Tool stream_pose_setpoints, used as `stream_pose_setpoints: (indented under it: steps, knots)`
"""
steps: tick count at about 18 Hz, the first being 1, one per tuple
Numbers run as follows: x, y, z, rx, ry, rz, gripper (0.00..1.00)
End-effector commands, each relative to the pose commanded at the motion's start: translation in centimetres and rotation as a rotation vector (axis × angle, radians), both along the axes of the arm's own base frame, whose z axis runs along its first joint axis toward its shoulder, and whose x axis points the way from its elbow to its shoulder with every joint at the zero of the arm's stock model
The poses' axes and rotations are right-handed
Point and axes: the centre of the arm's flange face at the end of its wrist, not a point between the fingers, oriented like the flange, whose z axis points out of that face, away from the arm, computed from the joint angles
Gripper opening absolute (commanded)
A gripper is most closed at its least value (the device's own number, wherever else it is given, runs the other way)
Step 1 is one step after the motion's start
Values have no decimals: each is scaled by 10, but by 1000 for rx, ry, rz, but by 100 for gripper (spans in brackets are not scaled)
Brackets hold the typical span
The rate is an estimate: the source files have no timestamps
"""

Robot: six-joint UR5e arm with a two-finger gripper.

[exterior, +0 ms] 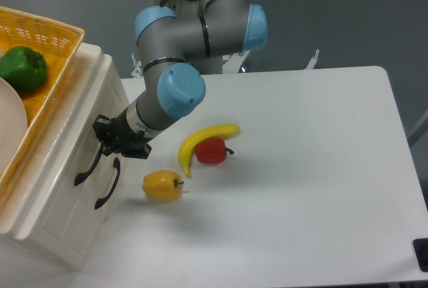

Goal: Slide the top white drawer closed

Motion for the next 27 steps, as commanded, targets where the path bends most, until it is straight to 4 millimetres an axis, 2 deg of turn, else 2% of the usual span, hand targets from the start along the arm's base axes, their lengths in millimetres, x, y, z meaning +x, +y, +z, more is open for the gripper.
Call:
stream_pose_setpoints:
  steps: [7,9,10,12,14,16,18,23,27]
  knots:
    - [-3,0,4,11,17,-3,1]
    - [-9,0,7,18,26,2,10]
    - [-19,-3,8,23,30,14,18]
    - [-36,-5,11,35,43,39,28]
    - [-59,-14,13,40,80,71,41]
    - [-80,-24,13,31,108,98,48]
    - [-92,-29,11,19,123,114,56]
    - [-130,-50,10,-39,227,151,99]
    - [-155,-64,15,-61,268,184,100]
